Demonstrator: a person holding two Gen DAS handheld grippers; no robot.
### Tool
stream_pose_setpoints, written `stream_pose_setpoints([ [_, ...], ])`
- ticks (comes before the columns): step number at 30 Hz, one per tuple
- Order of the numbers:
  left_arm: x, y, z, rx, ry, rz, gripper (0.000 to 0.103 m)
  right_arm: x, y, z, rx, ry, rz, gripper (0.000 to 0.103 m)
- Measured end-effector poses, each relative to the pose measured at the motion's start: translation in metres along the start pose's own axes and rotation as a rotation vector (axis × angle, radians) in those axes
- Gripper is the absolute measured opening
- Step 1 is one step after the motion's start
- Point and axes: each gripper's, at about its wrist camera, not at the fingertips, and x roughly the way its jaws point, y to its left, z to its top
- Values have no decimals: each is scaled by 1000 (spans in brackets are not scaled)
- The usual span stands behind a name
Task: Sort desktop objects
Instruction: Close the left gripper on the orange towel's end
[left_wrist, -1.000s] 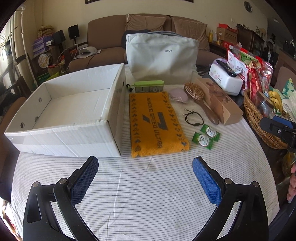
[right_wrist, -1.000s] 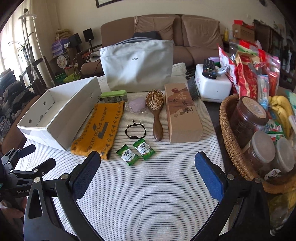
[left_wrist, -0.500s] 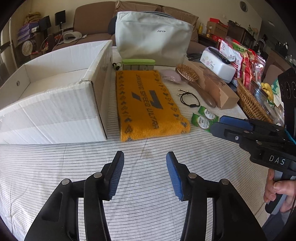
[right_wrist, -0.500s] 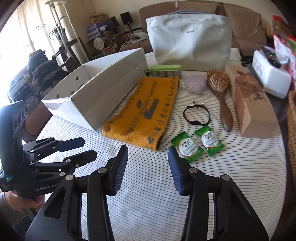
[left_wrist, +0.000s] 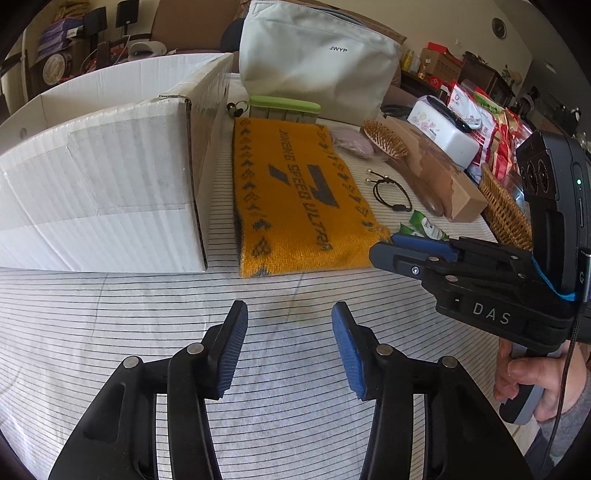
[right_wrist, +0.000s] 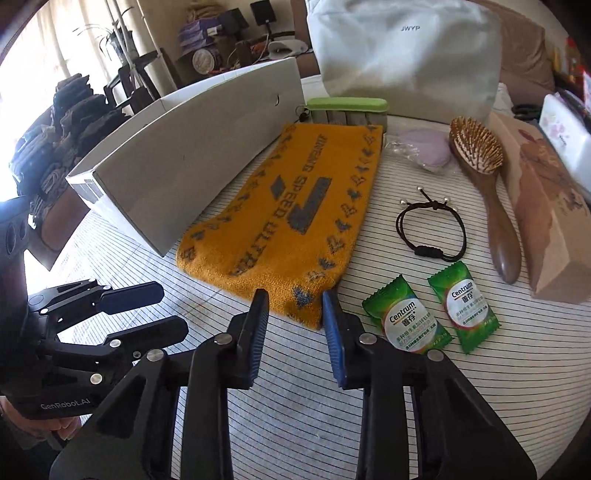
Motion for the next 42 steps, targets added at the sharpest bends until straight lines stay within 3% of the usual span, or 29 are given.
stream_pose_setpoints([
  [1,0,1,0,0,1,0,48,1,0,0,-5,2,-1,10],
  [3,0,3,0,-6,3,-3,48,0,0,-1,-13,-3,8,7],
  [16,-29,0,-5,32,4,-37,48,-55,21,-19,-39,-19,137,6],
  [26,-95,-14,-41,110,39,-133,48,-114,37,-78,-38,27,199,6],
  [31,-108,-19,-72,-23,105,-225,48,-137,44,-124,47,55,240,6],
  [35,-103,-12,-106,-247,183,-258,53,-136,53,-154,61,115,211,7],
  [38,-99,-14,-130,-322,217,-277,53,-130,56,-166,26,187,81,18],
  [40,-97,-21,-141,-311,235,-264,53,-136,51,-165,21,180,35,42],
  [42,-93,-25,-150,-318,256,-265,53,-147,42,-156,36,138,24,50],
])
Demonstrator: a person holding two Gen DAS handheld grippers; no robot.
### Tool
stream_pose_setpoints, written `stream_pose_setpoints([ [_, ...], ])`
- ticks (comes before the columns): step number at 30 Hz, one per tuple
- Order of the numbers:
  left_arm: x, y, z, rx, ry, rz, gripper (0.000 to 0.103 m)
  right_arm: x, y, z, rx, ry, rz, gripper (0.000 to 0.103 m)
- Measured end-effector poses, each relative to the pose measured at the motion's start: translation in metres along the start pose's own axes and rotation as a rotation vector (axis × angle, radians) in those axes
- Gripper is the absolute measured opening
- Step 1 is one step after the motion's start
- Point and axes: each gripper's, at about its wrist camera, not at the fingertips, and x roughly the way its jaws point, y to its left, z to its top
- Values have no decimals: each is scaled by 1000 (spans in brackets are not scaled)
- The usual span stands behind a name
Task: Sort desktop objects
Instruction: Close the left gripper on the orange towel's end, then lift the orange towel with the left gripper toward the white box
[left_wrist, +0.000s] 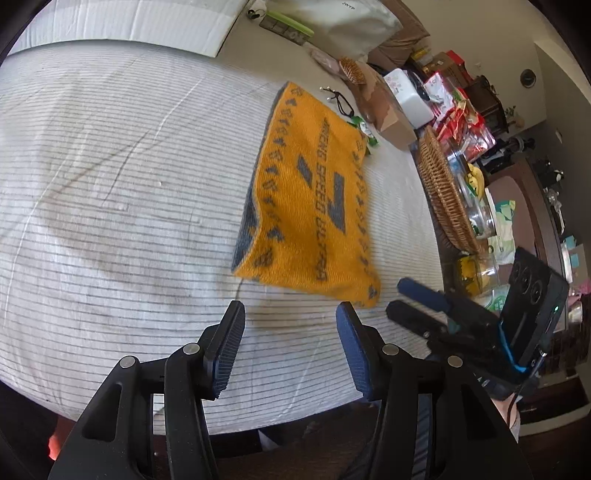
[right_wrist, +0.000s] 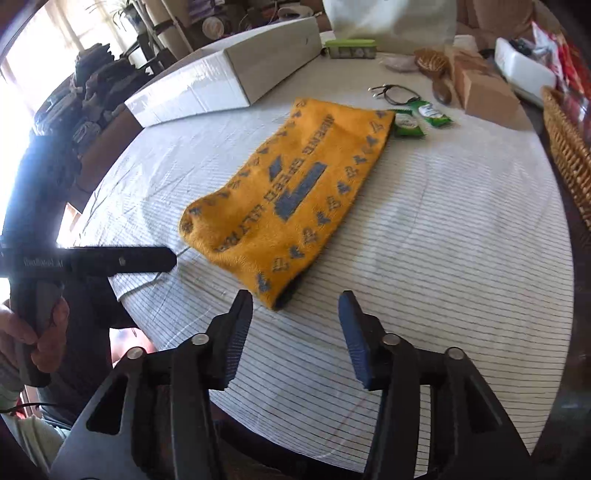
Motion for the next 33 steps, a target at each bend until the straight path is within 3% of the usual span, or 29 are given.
stream_pose_setpoints([
  [7,6,-3,11,-20,-40,35,53,-23,-19,72,-79,-113,-76,50],
  [12,7,1,19,-38,-69,60,54,9,-31,130,-200,-76,-133,50],
  [15,10,-5,22,18,-74,83,53,44,-44,147,-245,-22,-182,49],
  [17,10,-3,25,9,-75,76,53,66,-51,150,-287,16,-215,48],
  [20,11,1,30,-13,-82,59,46,83,-57,147,-309,36,-178,29],
  [21,13,-1,32,3,-79,77,27,85,-57,146,-315,36,-160,28],
  [22,16,-3,33,25,-70,98,16,85,-56,144,-327,34,-144,28],
  [26,19,-5,35,30,-68,106,12,84,-47,137,-362,34,-110,27],
  [28,18,-5,37,27,-74,102,11,84,-46,136,-356,38,-111,6],
  [33,-1,-3,44,21,-88,71,11,62,-42,134,-269,0,-61,6],
])
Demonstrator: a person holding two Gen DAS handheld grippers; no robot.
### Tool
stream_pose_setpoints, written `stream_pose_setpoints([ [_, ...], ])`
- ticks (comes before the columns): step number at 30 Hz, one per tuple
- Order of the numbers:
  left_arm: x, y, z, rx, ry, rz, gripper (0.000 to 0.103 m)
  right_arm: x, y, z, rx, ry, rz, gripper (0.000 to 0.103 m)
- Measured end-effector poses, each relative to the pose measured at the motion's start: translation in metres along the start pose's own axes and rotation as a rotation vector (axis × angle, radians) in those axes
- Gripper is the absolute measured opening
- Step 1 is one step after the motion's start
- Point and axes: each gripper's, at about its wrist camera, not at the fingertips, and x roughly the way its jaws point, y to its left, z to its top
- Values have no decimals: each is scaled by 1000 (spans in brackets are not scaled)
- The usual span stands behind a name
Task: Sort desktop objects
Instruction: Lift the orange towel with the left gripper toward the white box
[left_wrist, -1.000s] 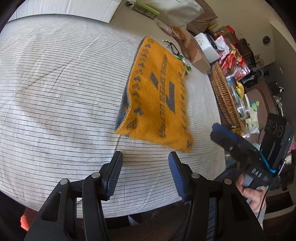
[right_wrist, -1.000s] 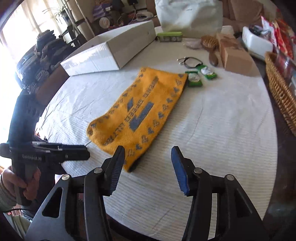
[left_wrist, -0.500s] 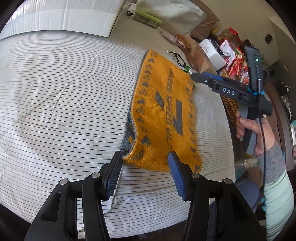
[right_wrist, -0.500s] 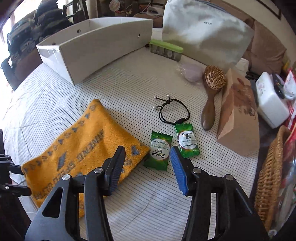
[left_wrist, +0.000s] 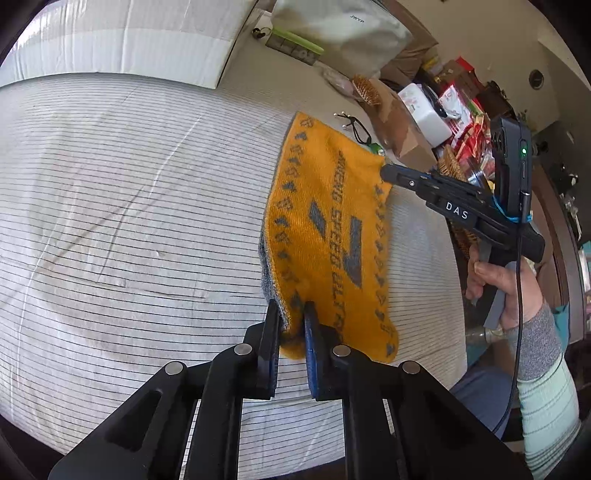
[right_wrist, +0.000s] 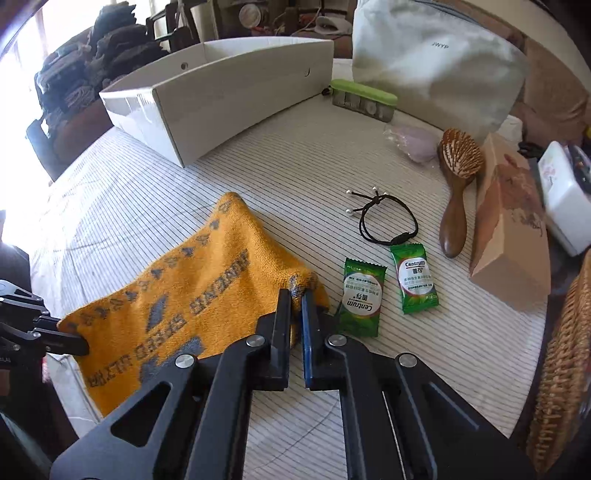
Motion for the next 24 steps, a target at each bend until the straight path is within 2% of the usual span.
stream_pose_setpoints([
  [3,-20,6,14,23,-3,-7,9,-22,11,-6,47,-30,45,5],
  [7,-43,17,41,68,42,-29,7,-48,29,-26,170,-44,125,5],
  [10,-55,10,59,193,67,34,7,-65,43,-55,296,-56,203,6],
  [13,-50,6,70,282,103,112,7,-70,61,-79,308,-19,170,8],
  [14,-42,7,71,303,135,144,9,-69,65,-85,300,12,130,11],
  [16,-28,9,66,355,168,255,14,-69,67,-97,289,67,67,29],
  [18,-20,13,58,405,161,360,19,-73,60,-105,305,91,58,40],
  [19,-21,17,54,408,150,382,19,-77,56,-108,317,90,51,42],
  [20,-24,22,50,397,141,381,21,-83,51,-107,324,67,45,42],
  [22,-34,32,46,342,122,341,36,-90,42,-100,324,21,68,43],
  [23,-39,37,43,311,108,315,49,-88,38,-94,323,15,83,43],
  [24,-44,41,41,286,100,292,51,-84,35,-88,317,12,98,43],
])
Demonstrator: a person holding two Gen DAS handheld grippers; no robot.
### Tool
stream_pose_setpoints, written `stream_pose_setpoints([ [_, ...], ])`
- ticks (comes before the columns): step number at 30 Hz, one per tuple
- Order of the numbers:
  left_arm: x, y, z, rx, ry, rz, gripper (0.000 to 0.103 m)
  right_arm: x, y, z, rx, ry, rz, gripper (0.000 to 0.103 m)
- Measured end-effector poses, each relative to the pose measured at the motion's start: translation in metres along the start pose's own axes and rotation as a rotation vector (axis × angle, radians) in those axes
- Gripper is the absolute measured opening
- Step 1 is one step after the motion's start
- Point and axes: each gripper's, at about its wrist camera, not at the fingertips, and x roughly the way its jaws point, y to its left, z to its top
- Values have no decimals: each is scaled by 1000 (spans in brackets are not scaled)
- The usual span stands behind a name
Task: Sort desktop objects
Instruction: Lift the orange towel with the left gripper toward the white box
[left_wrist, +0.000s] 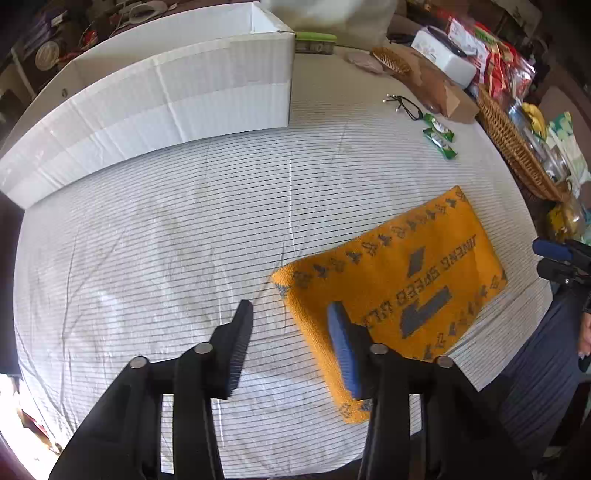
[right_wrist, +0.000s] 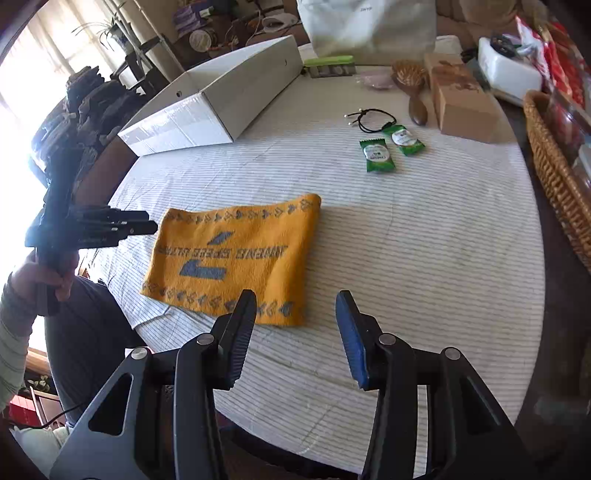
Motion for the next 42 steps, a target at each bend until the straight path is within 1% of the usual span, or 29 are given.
stream_pose_setpoints([
  [4,3,8,-13,-66,13,-59,51,34,-2,20,-12,42,40,43],
  [6,10,7,-18,-73,31,-58,51,52,-4,24,-11,81,55,43],
  [8,17,1,-21,-71,40,-67,51,65,-2,25,-33,106,42,42],
  [10,24,-4,-21,-72,49,-64,51,73,-1,24,-47,126,29,42],
  [12,31,-9,-20,-69,61,-58,51,78,1,23,-54,133,39,41],
  [14,33,-15,-19,-51,57,-37,51,81,5,22,-69,140,26,41],
  [15,34,-16,-19,-48,58,-29,51,83,5,21,-72,143,25,40],
  [16,34,-16,-19,-51,59,-25,51,85,5,21,-71,147,25,37],
  [17,33,-16,-19,-59,61,-24,51,86,5,22,-71,144,21,35],
  [18,33,-15,-19,-69,63,-23,51,86,4,22,-69,145,24,35],
  [19,32,-14,-20,-75,62,-23,51,86,4,22,-67,144,29,30],
  [20,32,-14,-21,-77,58,-25,49,86,4,22,-69,144,29,25],
  [21,31,-14,-21,-77,51,-24,49,87,5,22,-73,146,28,16],
  [22,31,-16,-22,-76,47,-25,32,87,6,22,-76,142,20,15],
  [23,32,-17,-22,-80,48,-42,9,87,7,22,-78,137,18,14],
  [25,31,-21,-20,-86,39,-40,9,85,9,22,-73,127,25,9],
  [27,28,-23,-18,-84,31,-39,9,80,10,22,-69,114,30,8],
  [33,4,-23,-10,-63,-12,-53,8,51,21,27,-93,52,42,7],
  [36,-6,-26,-3,-42,-34,-37,8,36,27,30,-106,29,48,7],
  [40,-25,-30,6,-29,-67,-42,8,20,36,34,-112,-1,49,7],
  [42,-36,-33,12,-14,-86,-32,8,12,42,38,-118,-20,47,7],
])
